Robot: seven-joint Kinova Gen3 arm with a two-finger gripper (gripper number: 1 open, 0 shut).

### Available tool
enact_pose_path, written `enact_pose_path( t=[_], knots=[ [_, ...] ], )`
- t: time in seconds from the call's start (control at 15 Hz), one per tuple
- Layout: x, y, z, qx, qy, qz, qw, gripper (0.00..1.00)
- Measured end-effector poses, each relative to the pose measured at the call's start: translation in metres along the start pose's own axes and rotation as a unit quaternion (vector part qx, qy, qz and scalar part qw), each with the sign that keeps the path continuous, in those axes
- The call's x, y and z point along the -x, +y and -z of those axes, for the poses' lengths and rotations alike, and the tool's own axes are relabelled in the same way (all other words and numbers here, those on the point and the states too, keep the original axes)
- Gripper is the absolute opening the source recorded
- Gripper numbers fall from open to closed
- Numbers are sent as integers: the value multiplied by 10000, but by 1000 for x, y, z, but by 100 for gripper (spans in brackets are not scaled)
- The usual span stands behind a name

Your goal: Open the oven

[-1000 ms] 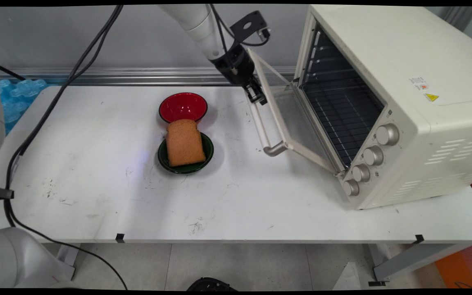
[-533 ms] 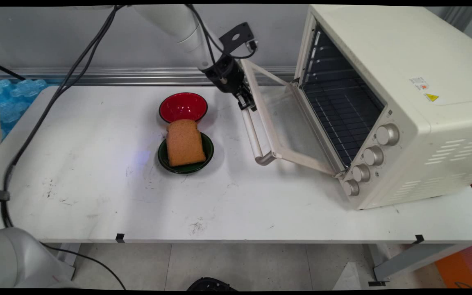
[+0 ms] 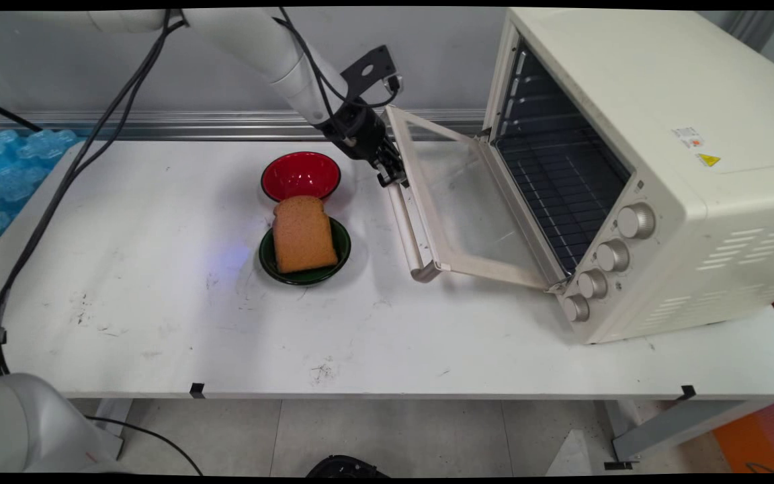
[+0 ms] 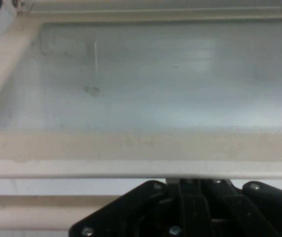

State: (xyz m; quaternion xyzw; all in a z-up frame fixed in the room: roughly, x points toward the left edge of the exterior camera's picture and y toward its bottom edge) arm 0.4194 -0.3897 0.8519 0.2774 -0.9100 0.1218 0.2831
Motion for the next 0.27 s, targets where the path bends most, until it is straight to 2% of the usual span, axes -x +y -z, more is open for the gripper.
enact_pose_path(
  t=[0.27],
  knots=[
    [14, 1, 13, -24, 79, -42, 10000, 0]
  ],
)
